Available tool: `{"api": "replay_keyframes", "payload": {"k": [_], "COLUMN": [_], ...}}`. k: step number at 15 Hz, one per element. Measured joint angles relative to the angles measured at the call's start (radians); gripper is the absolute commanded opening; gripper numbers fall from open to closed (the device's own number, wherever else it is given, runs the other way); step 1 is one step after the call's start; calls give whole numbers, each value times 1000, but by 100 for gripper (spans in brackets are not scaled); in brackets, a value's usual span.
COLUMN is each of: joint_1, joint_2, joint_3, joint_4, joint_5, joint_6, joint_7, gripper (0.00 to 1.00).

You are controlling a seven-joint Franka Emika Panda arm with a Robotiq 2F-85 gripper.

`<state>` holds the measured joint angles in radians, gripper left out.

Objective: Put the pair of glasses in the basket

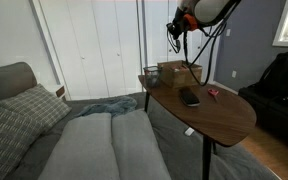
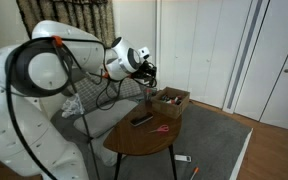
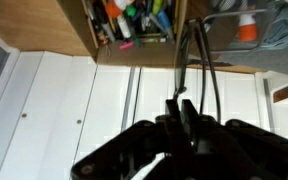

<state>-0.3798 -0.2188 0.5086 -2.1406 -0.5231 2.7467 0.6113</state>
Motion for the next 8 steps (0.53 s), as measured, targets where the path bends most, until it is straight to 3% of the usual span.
{"api": "replay_keyframes", "payload": {"k": [4, 6, 8], "joint_1": [-295, -337, -323], "joint_2": [73, 106, 171], "joint_3": [240, 321, 385], "joint_4": [140, 182, 194], "joint_5": [-319, -454, -483], "joint_6": [44, 17, -22], "joint_7": [165, 266, 304], "gripper": [2, 2, 2]}}
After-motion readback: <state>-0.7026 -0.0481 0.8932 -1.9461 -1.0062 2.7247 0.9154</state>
